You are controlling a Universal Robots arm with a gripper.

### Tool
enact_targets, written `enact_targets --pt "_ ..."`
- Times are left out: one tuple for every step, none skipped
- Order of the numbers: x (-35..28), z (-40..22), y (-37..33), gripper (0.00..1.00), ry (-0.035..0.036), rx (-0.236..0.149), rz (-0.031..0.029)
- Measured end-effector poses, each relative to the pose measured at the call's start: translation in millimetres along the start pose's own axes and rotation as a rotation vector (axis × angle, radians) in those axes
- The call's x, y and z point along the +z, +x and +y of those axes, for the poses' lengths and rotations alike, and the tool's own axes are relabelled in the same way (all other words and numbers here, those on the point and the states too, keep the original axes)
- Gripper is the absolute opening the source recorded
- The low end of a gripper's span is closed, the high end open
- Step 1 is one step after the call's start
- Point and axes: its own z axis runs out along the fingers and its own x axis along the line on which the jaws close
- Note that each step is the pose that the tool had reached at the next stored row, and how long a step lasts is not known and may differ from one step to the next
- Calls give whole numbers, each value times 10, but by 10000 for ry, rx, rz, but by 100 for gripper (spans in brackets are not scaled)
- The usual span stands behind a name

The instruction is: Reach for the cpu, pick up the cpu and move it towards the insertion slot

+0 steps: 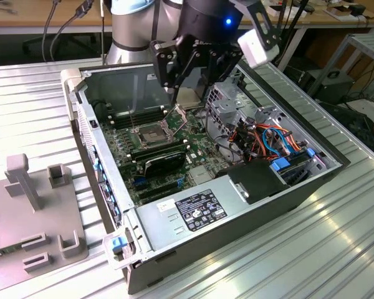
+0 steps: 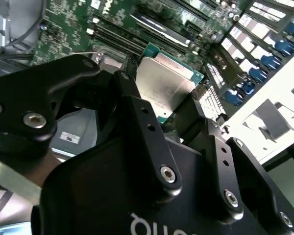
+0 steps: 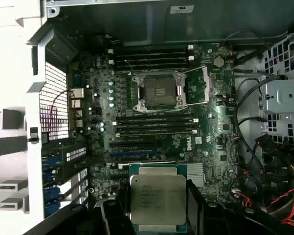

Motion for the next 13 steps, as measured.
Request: enact_targets --pt "0 2 -44 55 0 -1 0" --pt "0 4 -88 55 0 -2 0" --pt "1 7 -133 55 0 0 0" --pt "2 9 -158 55 0 -1 -1" --pt "2 8 -161 55 -1 -3 1" --pt "2 8 -161 55 -1 0 0" --pt "2 9 -162 55 0 0 0" --pt "2 9 -164 55 0 -1 0" --pt "3 9 -165 55 0 -1 0" --pt "4 9 -171 55 -1 -1 0" --pt "6 10 -179 55 0 -1 0" --pt "6 10 -180 55 0 -1 0" --pt "6 10 -181 55 0 -1 0"
